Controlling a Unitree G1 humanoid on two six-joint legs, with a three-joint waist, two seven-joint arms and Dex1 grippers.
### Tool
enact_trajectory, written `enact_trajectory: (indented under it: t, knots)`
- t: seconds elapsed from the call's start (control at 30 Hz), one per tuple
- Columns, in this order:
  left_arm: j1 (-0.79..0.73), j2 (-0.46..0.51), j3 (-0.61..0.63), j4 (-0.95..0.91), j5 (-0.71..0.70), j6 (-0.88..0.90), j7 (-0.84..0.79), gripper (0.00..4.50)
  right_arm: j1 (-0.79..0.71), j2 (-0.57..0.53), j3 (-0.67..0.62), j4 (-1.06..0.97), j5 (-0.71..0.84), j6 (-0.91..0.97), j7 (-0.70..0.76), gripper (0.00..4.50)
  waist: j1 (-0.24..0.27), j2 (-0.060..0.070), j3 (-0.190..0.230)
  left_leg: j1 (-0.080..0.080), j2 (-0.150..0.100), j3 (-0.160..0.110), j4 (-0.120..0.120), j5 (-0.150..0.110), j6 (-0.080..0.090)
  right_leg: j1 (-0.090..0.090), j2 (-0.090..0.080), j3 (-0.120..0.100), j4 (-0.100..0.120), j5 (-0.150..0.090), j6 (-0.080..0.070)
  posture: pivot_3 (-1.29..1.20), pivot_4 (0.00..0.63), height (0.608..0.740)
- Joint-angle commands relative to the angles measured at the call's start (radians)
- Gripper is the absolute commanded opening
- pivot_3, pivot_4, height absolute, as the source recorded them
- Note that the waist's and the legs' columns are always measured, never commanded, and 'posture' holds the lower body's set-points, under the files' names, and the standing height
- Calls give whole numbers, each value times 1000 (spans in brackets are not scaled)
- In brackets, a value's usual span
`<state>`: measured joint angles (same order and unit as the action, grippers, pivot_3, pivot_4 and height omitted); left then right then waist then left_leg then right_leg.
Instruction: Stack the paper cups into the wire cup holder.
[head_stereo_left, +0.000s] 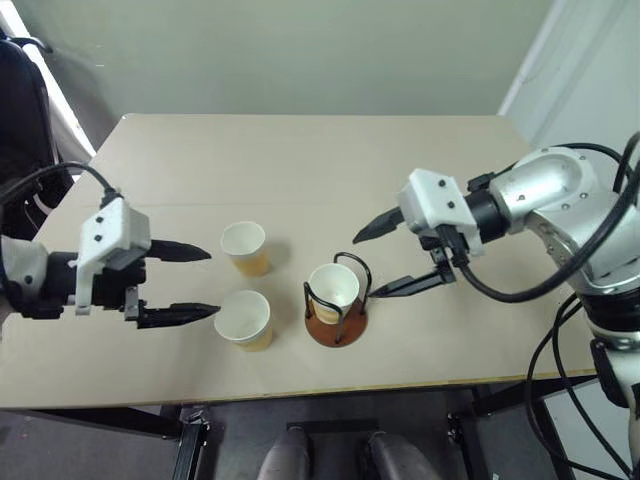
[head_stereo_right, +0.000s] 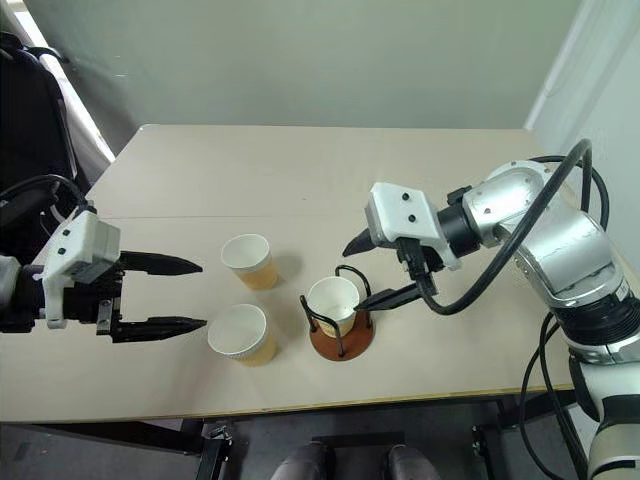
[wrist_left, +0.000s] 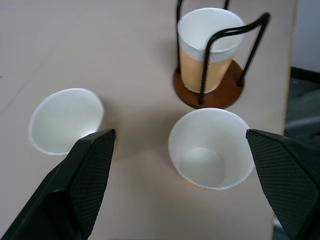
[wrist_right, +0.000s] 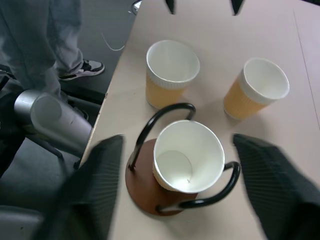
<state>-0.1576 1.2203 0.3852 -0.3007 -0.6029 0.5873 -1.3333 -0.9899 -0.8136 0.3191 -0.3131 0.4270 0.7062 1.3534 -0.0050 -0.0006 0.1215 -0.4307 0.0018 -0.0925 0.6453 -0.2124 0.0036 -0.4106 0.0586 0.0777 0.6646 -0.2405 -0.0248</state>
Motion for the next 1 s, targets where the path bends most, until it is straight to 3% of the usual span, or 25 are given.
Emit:
enact_trajectory:
  t: [0.03, 0.17, 0.27, 0.4, 0.63, 0.73, 1.0]
  knots:
    - [-30, 39, -48, -34, 13, -48, -47, 4500, 17, -32, -154, 52, 57, 38, -31, 4468, 3, 0, 0, 0, 0, 0, 0, 0, 0, 0, 0, 0, 0, 0, 0, 0, 150, 740]
    - [-64, 56, -118, -67, -7, -69, -114, 4500, 131, -95, -405, 97, 273, 109, 49, 4468, 12, -1, 0, -3, 0, 0, 0, -1, -1, -1, -1, 0, -1, 0, 0, 0, 150, 740]
    - [-85, 83, -169, -68, 4, -99, -186, 4500, 251, -171, -503, 80, 311, 104, 84, 4468, 14, -1, 0, -5, 0, 0, 0, -2, -2, -3, 0, 0, -2, 0, 0, 0, 150, 740]
    - [-138, 99, -328, -11, 166, -235, -230, 4500, 326, -209, -582, 43, 357, 124, 30, 4468, 11, 3, 1, -4, 0, 0, 0, -2, -3, -3, 0, 0, -1, -1, 1, 0, 150, 740]
    - [-223, 23, -474, 41, 270, -323, -236, 4500, 368, -229, -636, -33, 452, 168, -34, 4468, 3, 3, 1, -3, 3, 0, 1, -1, -2, -2, 4, 1, 1, 0, 1, 0, 150, 740]
    - [-244, -3, -505, 58, 287, -342, -246, 3872, 384, -248, -647, -55, 471, 175, -58, 4500, 4, 3, 1, -4, 3, -1, 2, -1, -2, -2, 4, 1, 0, 0, 1, 0, 150, 740]
    - [-264, -17, -496, 68, 267, -325, -258, 1015, 413, -276, -645, -86, 486, 162, -94, 4500, 5, 3, 1, -5, 3, 0, 2, -2, -2, -2, 4, 1, -1, 0, 2, 0, 150, 740]
